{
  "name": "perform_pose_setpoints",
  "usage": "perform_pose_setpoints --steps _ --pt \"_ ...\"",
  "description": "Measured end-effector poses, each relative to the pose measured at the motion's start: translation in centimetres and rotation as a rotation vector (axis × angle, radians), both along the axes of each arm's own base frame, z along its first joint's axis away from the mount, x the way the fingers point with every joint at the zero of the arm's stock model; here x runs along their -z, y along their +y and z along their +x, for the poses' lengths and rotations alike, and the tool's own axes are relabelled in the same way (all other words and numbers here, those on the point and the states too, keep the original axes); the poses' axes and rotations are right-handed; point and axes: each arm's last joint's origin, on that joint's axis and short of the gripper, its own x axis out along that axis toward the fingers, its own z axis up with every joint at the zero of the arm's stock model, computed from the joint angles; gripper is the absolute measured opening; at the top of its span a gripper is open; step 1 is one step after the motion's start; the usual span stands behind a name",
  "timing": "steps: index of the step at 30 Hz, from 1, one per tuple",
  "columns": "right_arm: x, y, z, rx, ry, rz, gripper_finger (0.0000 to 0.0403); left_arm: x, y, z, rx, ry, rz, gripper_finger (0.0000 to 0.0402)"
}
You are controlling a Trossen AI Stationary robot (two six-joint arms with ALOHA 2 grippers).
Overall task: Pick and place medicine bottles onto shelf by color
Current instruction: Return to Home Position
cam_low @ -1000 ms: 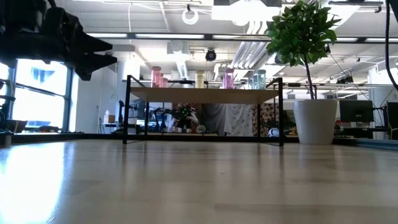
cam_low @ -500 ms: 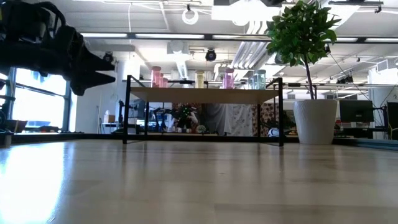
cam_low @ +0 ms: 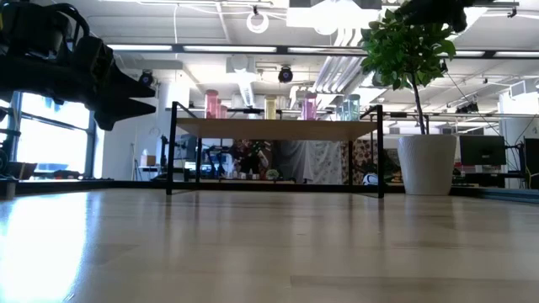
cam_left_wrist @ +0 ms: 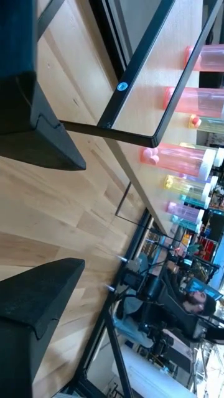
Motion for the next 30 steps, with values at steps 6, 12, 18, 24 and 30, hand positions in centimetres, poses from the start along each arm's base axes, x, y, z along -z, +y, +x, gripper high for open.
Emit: perform_pose_setpoints --steps 6,12,18,24,30 --pt "5.4 1.1 -0.2 -0.122 -0.129 0.031 0.0142 0.0 0.0 0.0 0.0 0.0 0.0 0.0234" --pt "10.6 1.4 0.3 -0.159 -0.211 0.079 0.0142 0.0 0.0 0.0 0.0 0.0 0.0 0.0234" --pt "14.6 1.6 0.8 -0.174 -0.193 0.115 0.0142 0.0 0.0 0.0 0.001 -0.001 0.0 0.0234" --pt "17.4 1.5 1.1 -0.166 -0.196 0.166 0.0142 0.0 0.0 0.0 0.0 0.0 0.0 0.0234" --pt "19.4 1.5 1.3 -0.158 -0.221 0.204 0.0142 0.0 0.0 0.0 0.001 -0.001 0.001 0.0234"
